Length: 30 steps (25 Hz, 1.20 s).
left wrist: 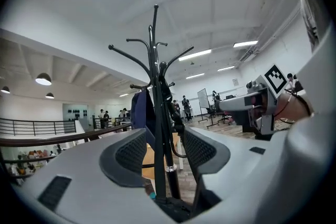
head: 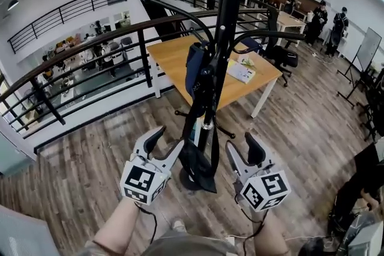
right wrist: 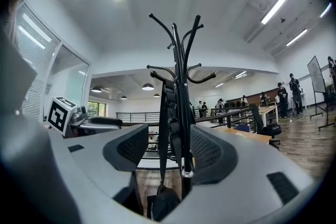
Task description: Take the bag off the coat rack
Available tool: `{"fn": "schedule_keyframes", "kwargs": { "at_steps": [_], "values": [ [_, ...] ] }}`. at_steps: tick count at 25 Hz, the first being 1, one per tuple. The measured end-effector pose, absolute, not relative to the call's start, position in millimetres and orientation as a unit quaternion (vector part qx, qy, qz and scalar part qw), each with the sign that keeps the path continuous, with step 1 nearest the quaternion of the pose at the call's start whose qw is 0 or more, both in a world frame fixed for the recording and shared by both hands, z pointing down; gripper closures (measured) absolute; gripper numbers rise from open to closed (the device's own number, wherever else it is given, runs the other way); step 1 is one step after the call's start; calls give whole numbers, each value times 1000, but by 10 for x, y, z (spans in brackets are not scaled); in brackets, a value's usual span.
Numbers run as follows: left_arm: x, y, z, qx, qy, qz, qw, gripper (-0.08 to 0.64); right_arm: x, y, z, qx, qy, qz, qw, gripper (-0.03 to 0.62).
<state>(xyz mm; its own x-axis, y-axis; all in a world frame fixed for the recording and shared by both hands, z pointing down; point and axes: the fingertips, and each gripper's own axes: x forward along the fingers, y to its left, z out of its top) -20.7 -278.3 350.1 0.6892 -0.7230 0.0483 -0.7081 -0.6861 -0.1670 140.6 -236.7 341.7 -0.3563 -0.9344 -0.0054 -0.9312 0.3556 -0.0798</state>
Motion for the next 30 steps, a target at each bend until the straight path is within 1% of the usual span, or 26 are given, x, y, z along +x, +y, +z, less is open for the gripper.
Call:
{"fn": "schedule_keyframes", "kwargs": {
  "at_steps": [10, 18, 24, 25, 27, 29, 30],
  "values": [
    [115, -3409, 3871, -938, 336, -80, 42, 328, 1249, -2935, 3702, -577, 814, -57, 5, 339],
    [297, -3789, 4308, -938, 332, -102, 3, 328, 1109, -3382, 4089, -557, 826, -80, -12, 336],
    [420, -3971, 4394, -936, 339, -91, 1, 344, 1120, -3605, 4170, -550, 832, -76, 8, 336],
    [445, -4000, 4414, -936, 339, -91, 0, 352, 1141, -3636, 4174, -551, 831, -75, 12, 341],
    [484, -4038, 4448, -936, 340, -90, -1, 369, 1190, -3670, 4152, -557, 827, -68, 23, 372],
    [503, -4036, 4458, -937, 338, -83, -1, 410, 1213, -3661, 4105, -562, 825, -49, 29, 456],
    [513, -4024, 4452, -938, 336, -79, -1, 432, 1204, -3650, 4088, -558, 828, -44, 30, 483]
  ]
}}
